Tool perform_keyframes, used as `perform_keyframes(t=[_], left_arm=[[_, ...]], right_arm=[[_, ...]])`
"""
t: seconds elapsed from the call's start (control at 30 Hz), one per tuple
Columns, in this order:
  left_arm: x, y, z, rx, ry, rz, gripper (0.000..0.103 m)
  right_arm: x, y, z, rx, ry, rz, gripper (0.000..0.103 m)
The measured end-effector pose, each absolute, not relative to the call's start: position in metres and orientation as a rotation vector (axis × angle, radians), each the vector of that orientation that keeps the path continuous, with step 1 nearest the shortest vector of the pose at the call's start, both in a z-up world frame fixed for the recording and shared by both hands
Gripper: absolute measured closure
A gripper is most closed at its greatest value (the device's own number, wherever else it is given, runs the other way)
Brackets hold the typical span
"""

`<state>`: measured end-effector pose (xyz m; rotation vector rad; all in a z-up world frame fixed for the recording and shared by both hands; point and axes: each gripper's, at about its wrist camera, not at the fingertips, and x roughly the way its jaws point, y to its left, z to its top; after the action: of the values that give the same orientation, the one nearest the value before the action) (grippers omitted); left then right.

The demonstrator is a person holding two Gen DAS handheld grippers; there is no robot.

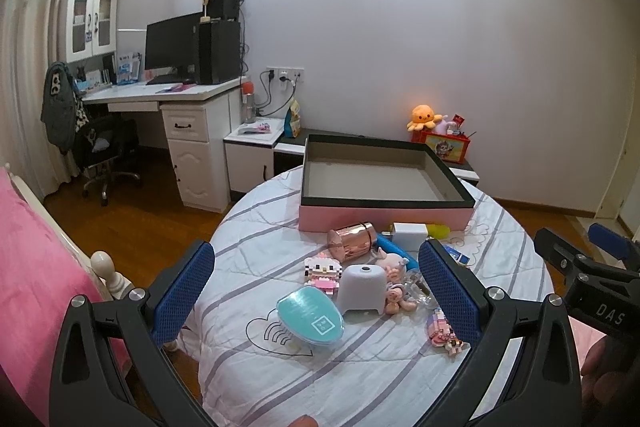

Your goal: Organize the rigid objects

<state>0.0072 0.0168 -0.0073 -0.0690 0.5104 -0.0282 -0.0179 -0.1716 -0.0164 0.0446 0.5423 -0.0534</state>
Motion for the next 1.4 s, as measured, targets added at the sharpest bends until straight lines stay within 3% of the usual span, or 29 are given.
perform_keyframes(t=[0.4, 0.83, 1.33, 1.4], left_arm=[[0.019, 0.016, -0.035, -0.052, 0.571, -0.020, 0.000], [0.039, 0.020, -0.099, -0.049, 0.725, 0.014, 0.000], [0.069, 0.016, -0.127, -0.049, 0.795, -0.004, 0.000], [0.074, 0.016, -0.132, -0.044, 0.808, -0.008, 0.001]], right_arm=[[-0.004, -0.174, -0.037, 0.045, 0.608, -0.051, 0.000], [0.017, -0.185, -0.108, 0.056, 0.807, -0.027, 0.000], [0.046, -0.163, -0.150, 0.062, 0.928, 0.118, 0.000], [0.048, -0.159, -0.155, 0.026, 0.931, 0.123, 0.006]])
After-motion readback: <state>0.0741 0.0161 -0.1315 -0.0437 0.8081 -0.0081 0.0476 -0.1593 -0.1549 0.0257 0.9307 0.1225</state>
